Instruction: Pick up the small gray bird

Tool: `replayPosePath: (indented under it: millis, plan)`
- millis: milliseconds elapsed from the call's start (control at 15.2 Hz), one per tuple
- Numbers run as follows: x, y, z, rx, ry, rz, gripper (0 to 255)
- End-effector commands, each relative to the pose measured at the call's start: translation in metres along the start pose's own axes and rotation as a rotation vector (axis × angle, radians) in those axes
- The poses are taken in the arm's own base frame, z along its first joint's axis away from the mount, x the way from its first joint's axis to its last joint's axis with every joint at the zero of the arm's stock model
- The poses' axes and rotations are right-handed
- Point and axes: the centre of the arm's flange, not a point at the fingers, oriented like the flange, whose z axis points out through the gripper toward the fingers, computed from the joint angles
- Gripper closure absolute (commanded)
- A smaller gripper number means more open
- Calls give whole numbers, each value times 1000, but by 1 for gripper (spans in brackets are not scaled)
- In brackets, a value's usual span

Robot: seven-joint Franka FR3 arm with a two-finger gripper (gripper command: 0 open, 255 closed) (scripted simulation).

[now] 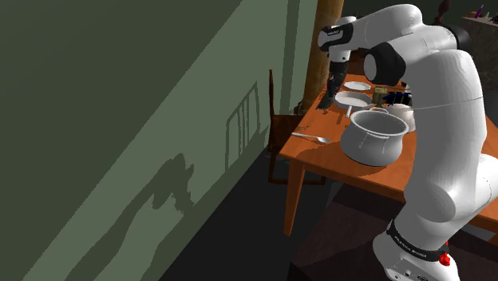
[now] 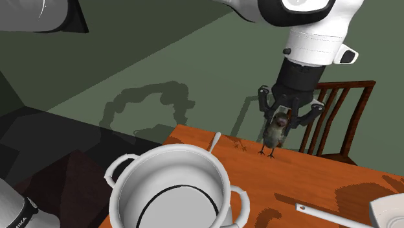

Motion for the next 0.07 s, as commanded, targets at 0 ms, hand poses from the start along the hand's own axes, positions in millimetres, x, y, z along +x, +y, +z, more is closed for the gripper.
replayPosePath:
  millis: [0]
  plan:
    - [0,0,-3,0,0,0,255]
